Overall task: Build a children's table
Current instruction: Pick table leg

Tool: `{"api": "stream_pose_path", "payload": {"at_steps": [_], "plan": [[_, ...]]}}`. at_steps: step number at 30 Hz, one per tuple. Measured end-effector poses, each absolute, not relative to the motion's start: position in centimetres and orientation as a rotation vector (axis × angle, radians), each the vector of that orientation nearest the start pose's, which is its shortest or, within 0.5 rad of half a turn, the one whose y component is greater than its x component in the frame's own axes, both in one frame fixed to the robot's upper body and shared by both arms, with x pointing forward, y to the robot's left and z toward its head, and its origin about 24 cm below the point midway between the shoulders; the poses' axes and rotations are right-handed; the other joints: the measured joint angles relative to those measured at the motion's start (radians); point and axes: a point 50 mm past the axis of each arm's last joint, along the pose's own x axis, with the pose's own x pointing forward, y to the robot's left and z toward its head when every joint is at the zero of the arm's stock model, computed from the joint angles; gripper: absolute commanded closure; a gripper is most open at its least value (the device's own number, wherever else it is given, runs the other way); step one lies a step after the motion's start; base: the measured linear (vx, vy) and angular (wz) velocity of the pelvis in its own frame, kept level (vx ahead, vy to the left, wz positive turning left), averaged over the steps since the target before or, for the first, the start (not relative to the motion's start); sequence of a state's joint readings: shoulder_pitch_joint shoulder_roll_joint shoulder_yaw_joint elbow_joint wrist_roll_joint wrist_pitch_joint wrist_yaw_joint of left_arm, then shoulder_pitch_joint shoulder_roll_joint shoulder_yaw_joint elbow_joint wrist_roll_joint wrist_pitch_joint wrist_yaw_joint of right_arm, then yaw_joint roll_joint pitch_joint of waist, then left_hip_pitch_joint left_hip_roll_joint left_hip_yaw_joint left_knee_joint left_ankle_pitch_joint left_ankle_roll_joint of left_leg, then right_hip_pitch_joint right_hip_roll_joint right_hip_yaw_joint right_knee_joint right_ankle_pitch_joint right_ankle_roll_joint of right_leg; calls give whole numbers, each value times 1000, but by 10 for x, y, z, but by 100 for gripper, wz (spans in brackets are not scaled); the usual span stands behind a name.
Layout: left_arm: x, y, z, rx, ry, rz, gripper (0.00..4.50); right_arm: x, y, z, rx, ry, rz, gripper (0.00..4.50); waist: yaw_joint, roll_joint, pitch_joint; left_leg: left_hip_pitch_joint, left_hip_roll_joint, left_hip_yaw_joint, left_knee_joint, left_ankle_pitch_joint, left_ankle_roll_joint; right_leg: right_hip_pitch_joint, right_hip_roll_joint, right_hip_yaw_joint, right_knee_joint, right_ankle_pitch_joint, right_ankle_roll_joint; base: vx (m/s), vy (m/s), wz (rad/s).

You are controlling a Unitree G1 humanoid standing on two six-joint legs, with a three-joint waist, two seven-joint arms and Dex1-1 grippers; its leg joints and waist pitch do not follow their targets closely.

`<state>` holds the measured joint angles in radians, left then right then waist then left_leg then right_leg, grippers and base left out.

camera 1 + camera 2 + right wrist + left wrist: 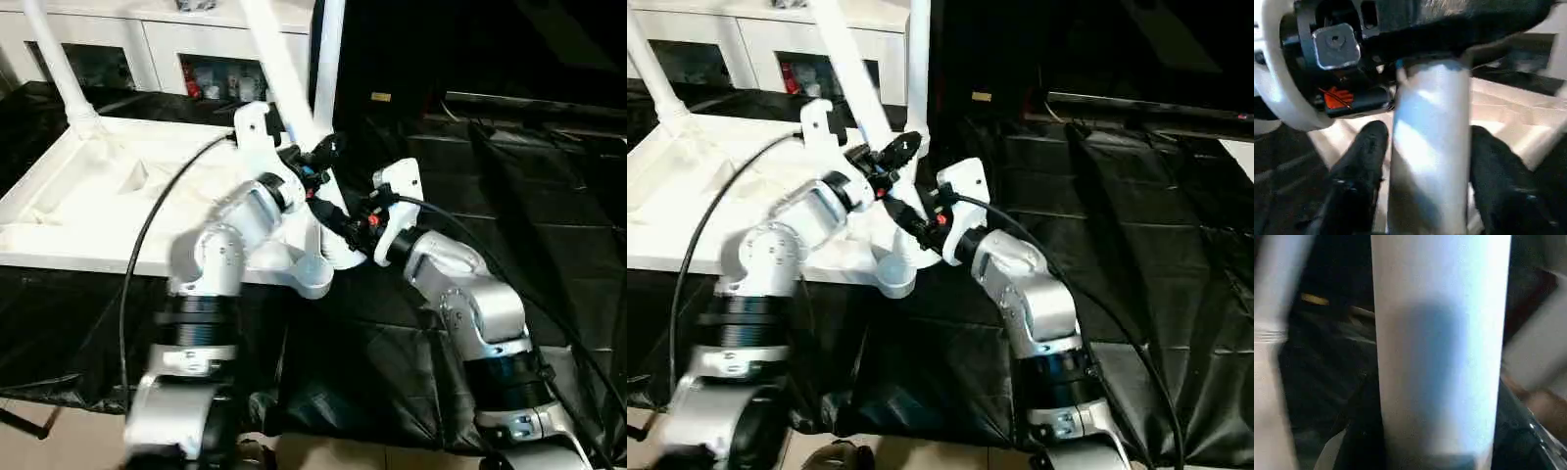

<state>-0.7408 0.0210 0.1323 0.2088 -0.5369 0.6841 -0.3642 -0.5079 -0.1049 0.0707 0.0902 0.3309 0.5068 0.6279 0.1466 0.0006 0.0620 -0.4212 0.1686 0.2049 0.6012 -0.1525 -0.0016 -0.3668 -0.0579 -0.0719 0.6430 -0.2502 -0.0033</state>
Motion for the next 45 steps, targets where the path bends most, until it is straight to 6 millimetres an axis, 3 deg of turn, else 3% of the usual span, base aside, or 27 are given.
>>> {"api": "stream_pose_path", "payload": {"at_steps": [8,13,16,25,31,32,33,45], "plan": [[319,71,179,-431,109,-1278,259,296,-105,127,265,176,1295,128,0,0,0,0,0,0,0,0,0,0,0,0,1,0,0,0,0,0],[308,72,185,-458,93,-1450,259,285,-106,124,291,229,1456,128,-2,1,0,2,0,0,0,0,0,0,0,0,3,1,-1,0,0,0],[304,73,187,-477,93,-1513,259,280,-102,123,309,247,1512,162,-2,0,0,2,0,0,1,0,0,0,0,0,3,1,-2,0,0,0],[299,78,191,-496,78,-1556,259,274,-94,126,341,242,1578,240,3,0,0,2,0,0,1,0,0,0,0,1,3,1,-2,0,0,0],[295,83,188,-516,72,-1545,260,270,-89,124,353,231,1563,256,4,0,0,2,0,0,1,0,0,0,0,1,3,1,-2,0,0,0],[296,83,187,-518,71,-1534,204,270,-89,123,358,227,1549,258,5,0,0,2,0,0,1,0,0,0,0,1,3,1,-2,0,0,0],[296,82,187,-519,69,-1519,190,271,-88,123,356,220,1531,258,5,0,0,2,0,0,1,0,0,0,0,1,3,1,-2,0,0,0],[315,72,191,-455,-34,-1184,175,292,-88,122,232,140,1153,258,0,6,-2,2,0,0,1,1,-2,0,0,1,3,3,-2,0,0,0]]}}
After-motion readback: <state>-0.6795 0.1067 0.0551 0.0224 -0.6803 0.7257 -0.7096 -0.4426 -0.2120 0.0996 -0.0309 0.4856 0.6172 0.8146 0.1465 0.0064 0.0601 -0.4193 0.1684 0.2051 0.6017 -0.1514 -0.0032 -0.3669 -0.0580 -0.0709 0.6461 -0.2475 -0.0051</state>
